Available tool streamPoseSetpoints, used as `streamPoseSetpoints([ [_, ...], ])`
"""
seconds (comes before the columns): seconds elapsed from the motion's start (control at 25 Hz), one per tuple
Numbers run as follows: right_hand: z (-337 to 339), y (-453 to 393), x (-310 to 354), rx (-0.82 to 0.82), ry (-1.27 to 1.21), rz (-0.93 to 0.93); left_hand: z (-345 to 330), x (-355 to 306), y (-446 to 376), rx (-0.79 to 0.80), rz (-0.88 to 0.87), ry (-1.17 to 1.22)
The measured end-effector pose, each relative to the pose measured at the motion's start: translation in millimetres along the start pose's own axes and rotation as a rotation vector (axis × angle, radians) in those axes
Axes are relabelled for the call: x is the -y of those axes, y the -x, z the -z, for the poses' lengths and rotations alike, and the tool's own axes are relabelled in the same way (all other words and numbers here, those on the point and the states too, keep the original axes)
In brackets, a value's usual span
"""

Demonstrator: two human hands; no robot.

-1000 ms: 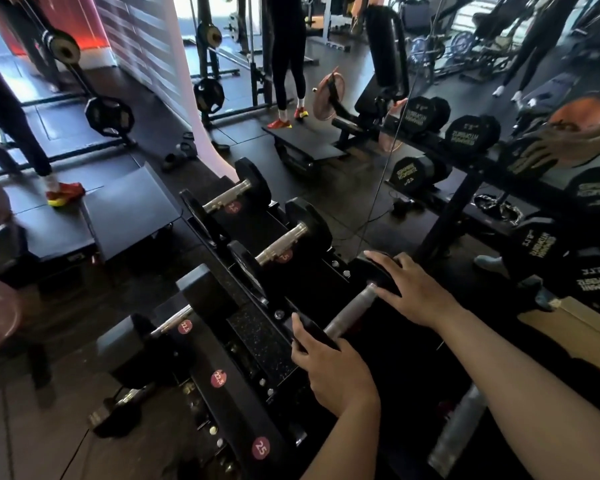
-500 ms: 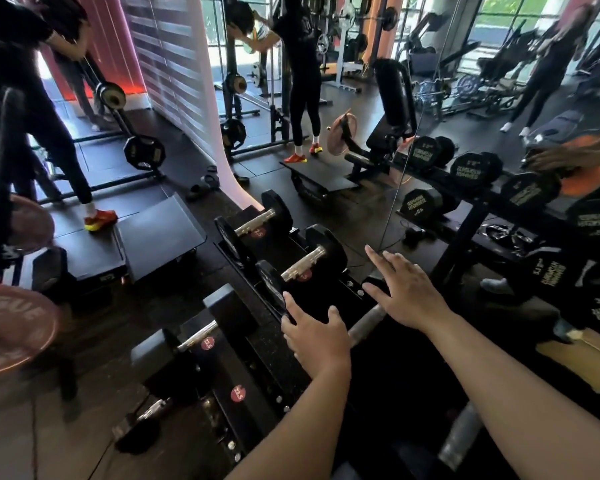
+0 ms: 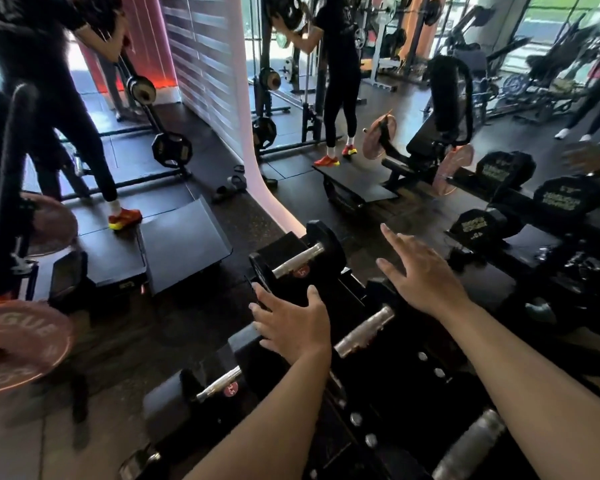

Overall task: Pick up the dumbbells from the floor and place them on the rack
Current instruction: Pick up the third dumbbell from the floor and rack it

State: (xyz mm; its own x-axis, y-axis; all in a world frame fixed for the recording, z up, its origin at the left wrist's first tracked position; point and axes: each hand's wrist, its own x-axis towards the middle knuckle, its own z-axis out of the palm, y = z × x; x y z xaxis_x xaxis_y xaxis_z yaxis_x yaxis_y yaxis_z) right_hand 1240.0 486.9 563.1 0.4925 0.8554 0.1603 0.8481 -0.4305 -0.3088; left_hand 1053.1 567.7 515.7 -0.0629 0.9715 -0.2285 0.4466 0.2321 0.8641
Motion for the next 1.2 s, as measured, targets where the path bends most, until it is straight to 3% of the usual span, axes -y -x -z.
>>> streamPoseSetpoints([
  [0.2,-50.6,-92.3,30.2,-0.03,-0.049,0.037,-19.6,-4.5,-98.1,-0.069,0.063,-0.038],
  [0.44,-113.2,-141.8,50.5,0.102,-0.133,-0.024,-44.8,-7.4,-152.3,0.021,0.042,0.009],
  [0.6,-142.7,-152.8,49.2,-0.04,-0.194,-0.066,-53.0,7.4,-158.5,0.031,-0.025,0.121],
  [0.84,-139.7,-146.9,46.2,-0.076,-0.253,-0.042,-51.3,11.4,-144.5,0.038,-0.063,0.124],
  [1.04,-117.4,-145.8,47.2,0.197,-0.281,-0.116,-42.1,8.9,-144.3,0.092,-0.059,0.094],
  [1.2,-95.0,-112.9,43.9,0.158,-0.272,-0.094,-26.4,7.6,-124.5,0.08,0.047,0.154],
])
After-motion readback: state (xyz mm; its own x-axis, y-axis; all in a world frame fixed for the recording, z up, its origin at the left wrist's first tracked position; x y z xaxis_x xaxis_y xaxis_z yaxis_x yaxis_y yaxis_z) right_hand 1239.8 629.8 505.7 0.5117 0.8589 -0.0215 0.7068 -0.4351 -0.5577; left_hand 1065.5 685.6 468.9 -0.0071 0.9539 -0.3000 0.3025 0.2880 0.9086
